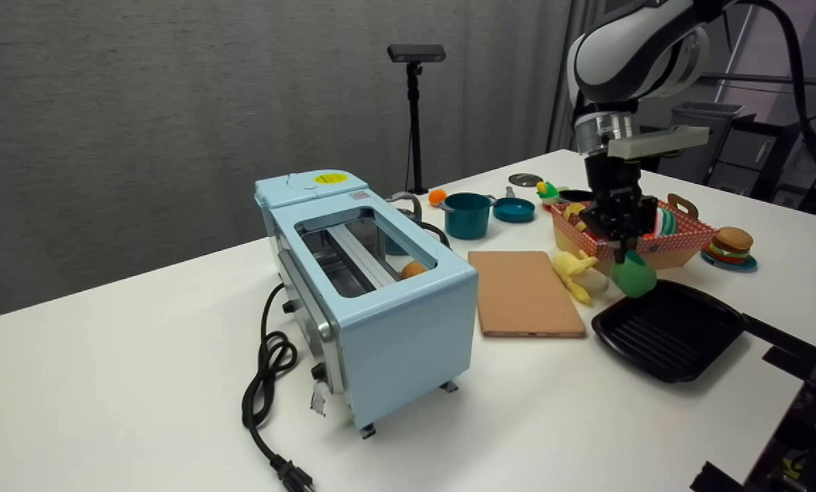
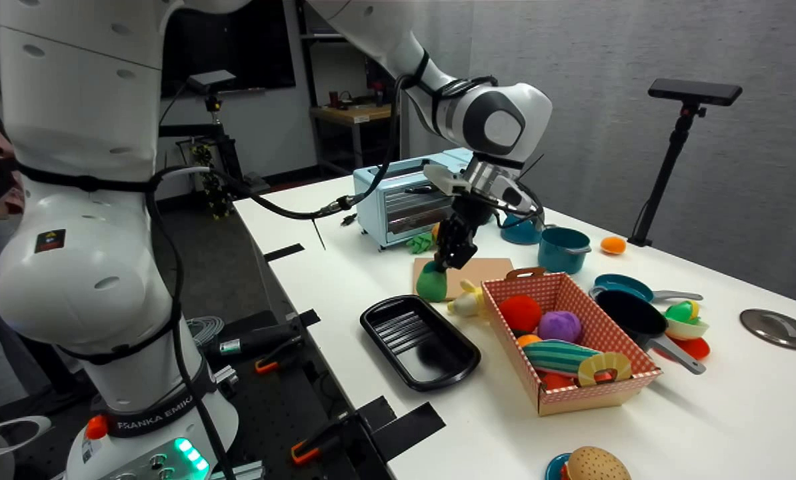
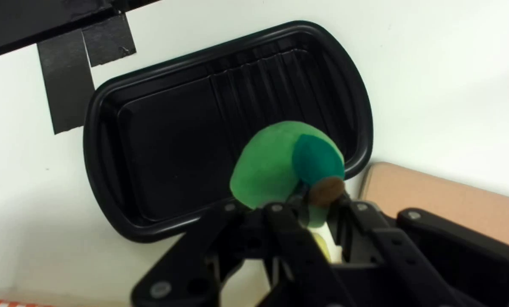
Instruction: Pick the green object in the basket and put it on the tray
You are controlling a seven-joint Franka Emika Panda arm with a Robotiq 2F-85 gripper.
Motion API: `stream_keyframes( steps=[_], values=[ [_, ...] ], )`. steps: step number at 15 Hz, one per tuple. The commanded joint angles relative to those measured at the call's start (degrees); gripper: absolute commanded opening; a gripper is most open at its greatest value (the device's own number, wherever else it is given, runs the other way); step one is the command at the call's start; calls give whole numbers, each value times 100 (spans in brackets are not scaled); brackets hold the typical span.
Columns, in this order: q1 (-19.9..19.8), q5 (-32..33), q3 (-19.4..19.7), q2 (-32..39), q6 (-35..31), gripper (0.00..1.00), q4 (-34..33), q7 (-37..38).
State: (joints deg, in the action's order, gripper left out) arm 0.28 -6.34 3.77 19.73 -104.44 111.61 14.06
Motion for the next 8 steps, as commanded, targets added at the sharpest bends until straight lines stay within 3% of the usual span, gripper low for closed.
stream_keyframes(
  steps=[1,6,7,8],
  values=[
    [-46,-68,-7,-477,-440,3,840,65],
    [-47,-92,-2,-650,-710,3,1422,151],
    [-47,-72,-2,-676,-636,37,1479,157],
    [-54,-79,-1,-718,-645,38,1559,143]
  ],
)
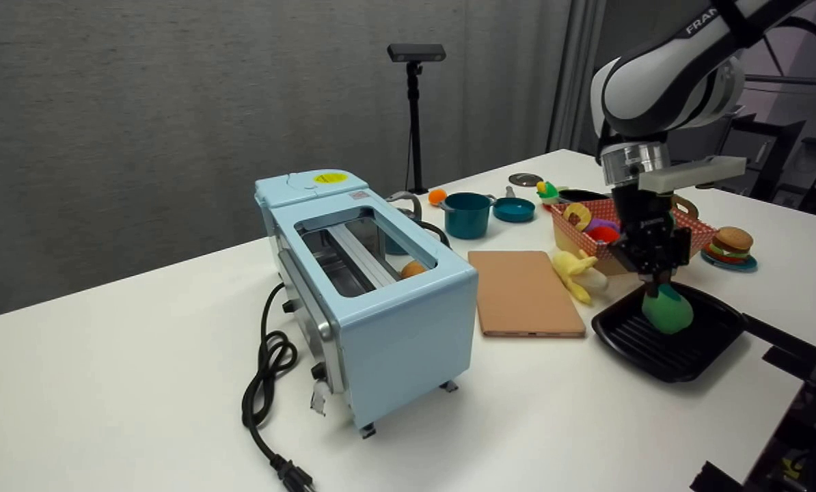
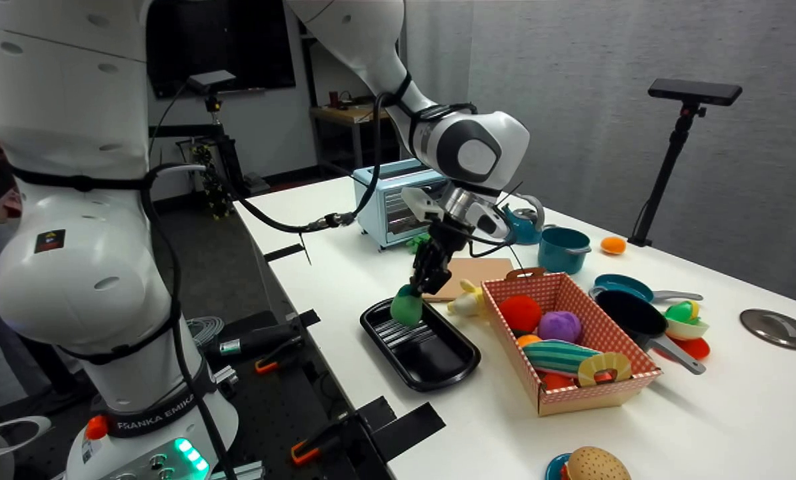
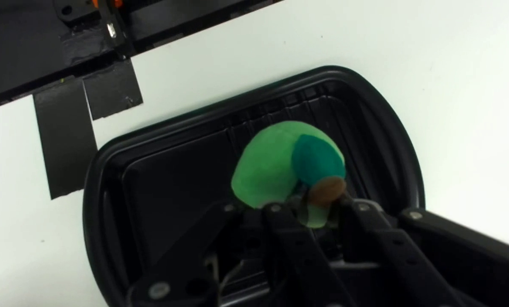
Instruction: Pick the green object in the basket and put it on the tray
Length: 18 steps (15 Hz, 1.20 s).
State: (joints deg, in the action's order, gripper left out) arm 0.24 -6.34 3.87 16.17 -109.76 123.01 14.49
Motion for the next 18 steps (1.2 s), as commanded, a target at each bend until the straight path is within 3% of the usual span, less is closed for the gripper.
stream_keyframes(
  steps=[1,6,9,15,18],
  values=[
    [-56,-89,-7,-392,-90,45,468,118],
    [-101,-147,9,-526,-60,83,690,74],
    [-122,-158,3,-528,33,100,697,34],
    [-134,-207,-14,-466,266,100,577,-30],
    [-87,-63,-19,-273,79,100,518,18]
  ],
)
